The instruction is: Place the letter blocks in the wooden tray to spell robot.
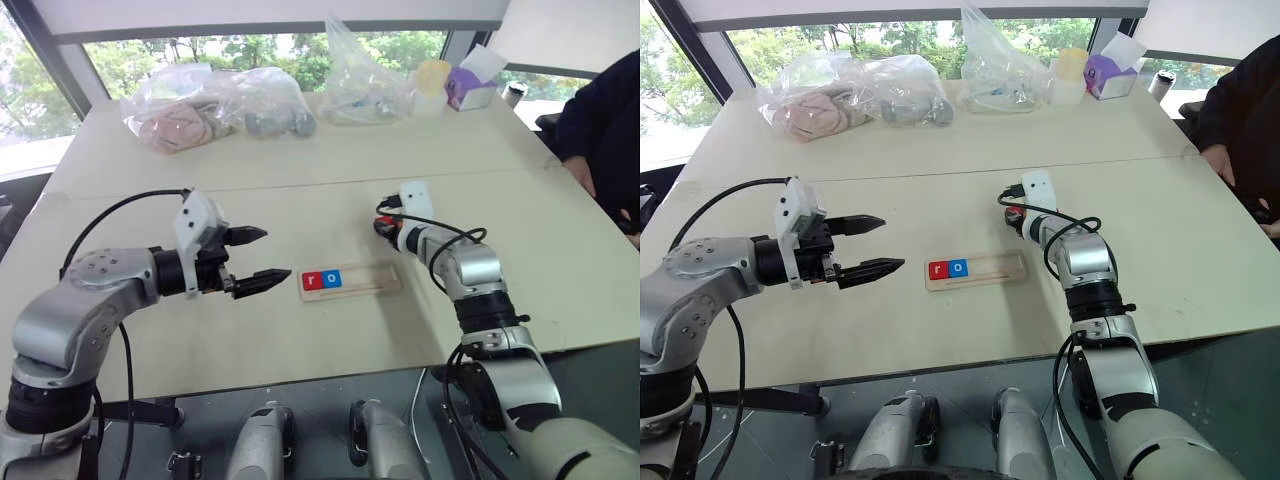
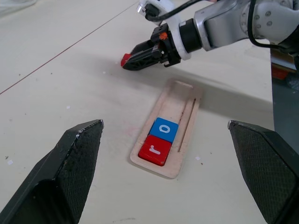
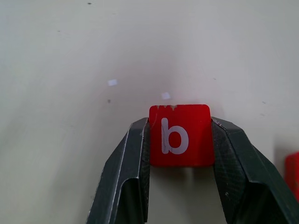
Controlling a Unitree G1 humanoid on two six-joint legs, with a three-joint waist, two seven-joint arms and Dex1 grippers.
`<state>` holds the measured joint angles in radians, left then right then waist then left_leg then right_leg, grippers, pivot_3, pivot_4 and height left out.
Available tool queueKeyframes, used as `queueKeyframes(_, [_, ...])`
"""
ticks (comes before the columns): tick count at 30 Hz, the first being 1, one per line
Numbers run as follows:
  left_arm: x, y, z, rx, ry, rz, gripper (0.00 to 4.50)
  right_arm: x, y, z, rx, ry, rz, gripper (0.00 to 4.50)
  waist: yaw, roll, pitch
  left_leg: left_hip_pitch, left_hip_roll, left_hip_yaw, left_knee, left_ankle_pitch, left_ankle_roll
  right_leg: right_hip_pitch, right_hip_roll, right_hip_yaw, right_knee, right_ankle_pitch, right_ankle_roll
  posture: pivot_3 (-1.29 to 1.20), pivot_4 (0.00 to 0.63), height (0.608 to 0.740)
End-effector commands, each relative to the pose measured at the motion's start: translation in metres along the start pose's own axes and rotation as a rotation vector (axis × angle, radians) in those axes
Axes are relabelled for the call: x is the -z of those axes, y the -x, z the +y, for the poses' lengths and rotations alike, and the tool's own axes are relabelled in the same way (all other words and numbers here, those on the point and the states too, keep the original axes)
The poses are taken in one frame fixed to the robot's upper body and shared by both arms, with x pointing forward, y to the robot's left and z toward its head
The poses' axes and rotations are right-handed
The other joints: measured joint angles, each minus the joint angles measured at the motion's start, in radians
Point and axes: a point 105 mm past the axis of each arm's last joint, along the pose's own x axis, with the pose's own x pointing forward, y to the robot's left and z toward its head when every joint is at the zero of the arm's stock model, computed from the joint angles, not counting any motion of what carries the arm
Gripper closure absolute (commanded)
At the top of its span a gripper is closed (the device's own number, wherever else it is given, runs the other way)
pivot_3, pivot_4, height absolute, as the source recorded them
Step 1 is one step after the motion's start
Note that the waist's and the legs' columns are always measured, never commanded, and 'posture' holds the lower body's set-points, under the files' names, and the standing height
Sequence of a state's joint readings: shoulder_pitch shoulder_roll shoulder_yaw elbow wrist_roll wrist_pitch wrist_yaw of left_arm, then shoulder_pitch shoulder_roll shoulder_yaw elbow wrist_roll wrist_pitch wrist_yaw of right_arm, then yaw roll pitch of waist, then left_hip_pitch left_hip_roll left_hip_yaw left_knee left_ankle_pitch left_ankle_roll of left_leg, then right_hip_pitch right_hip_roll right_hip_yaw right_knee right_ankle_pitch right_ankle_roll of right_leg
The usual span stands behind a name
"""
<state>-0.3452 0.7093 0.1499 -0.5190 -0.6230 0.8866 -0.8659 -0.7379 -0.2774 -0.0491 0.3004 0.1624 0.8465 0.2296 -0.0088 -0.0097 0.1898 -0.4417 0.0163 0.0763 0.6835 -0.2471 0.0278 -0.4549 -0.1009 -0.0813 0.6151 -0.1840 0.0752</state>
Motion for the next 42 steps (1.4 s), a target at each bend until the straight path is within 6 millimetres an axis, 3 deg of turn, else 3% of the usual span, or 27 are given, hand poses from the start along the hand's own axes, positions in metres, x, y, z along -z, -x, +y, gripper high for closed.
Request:
queueKeyframes(1, [-0.003, -0.001, -0.007, 0.034, -0.042, -0.019, 0.0, -0.028, 0.037, -0.006, 0.03, 0.019, -0.093, 3.26, 0.001, 0.001, 0.0, -0.001, 0.0, 0.0, 0.0, 0.0, 0.0, -0.001, 0.0, 0.0, 0.0, 0.0, 0.0, 0.0, 0.15, 0.725])
queueKeyframes(3, [-0.002, -0.002, -0.009, 0.051, -0.037, -0.029, 0.0, -0.031, 0.059, -0.002, 0.028, 0.034, -0.107, 3.26, -0.002, 0.001, 0.0, -0.001, 0.0, 0.001, 0.0, 0.0, 0.0, -0.002, 0.0, 0.0, 0.0, 0.0, 0.0, 0.0, 0.15, 0.725])
queueKeyframes(6, [0.0, -0.005, -0.012, 0.078, -0.032, -0.036, 0.0, -0.012, 0.093, 0.0, 0.053, 0.033, -0.063, 3.26, -0.001, 0.001, 0.0, -0.001, 0.0, 0.0, -0.001, 0.0, 0.0, -0.003, 0.0, 0.0, 0.001, 0.0, 0.001, 0.0, 0.15, 0.725])
queueKeyframes(11, [0.002, -0.006, -0.017, 0.122, -0.044, -0.03, 0.0, 0.017, 0.115, -0.001, 0.099, 0.001, 0.013, 3.26, -0.002, 0.001, 0.0, -0.001, 0.001, 0.001, 0.0, 0.0, 0.0, -0.003, 0.0, 0.0, 0.0, -0.001, -0.004, 0.0, 0.15, 0.725])
queueKeyframes(19, [0.004, -0.009, -0.015, 0.148, -0.078, -0.006, 0.0, 0.041, 0.107, -0.004, 0.131, -0.1, 0.067, 3.26, -0.003, 0.001, 0.0, -0.001, 0.001, 0.001, -0.001, 0.0, -0.001, -0.004, 0.0, 0.0, -0.001, -0.001, -0.005, 0.0, 0.15, 0.725])
queueKeyframes(30, [0.004, -0.008, -0.016, 0.119, -0.087, 0.002, 0.0, 0.055, 0.094, -0.004, 0.13, -0.027, 0.097, 3.26, -0.003, 0.001, 0.0, -0.001, 0.001, 0.001, -0.001, 0.0, 0.0, -0.004, 0.0, 0.0, -0.002, -0.001, -0.005, 0.0, 0.15, 0.725])
queueKeyframes(36, [0.004, -0.006, -0.017, 0.108, -0.085, 0.006, 0.0, 0.035, 0.101, -0.004, 0.009, 0.036, 0.069, 0.47, -0.001, 0.001, 0.0, -0.002, 0.001, 0.001, -0.001, 0.0, 0.0, -0.004, 0.0, 0.0, -0.002, -0.001, -0.005, 0.0, 0.15, 0.725])
queueKeyframes(40, [0.004, -0.005, -0.016, 0.108, -0.084, 0.009, 0.0, 0.015, 0.117, 0.002, -0.218, 0.149, 0.071, 0.47, -0.002, 0.001, 0.001, -0.002, 0.0, 0.001, -0.001, 0.0, 0.0, -0.004, -0.001, 0.0, -0.002, -0.001, -0.004, 0.0, 0.15, 0.725])
queueKeyframes(42, [0.004, -0.006, -0.015, 0.109, -0.086, 0.008, 0.0, 0.009, 0.127, 0.004, -0.366, 0.296, 0.07, 0.47, -0.001, 0.002, 0.001, -0.001, 0.001, 0.001, -0.001, 0.0, 0.0, -0.004, 0.0, 0.0, -0.002, -0.003, -0.002, 0.0, 0.15, 0.725])
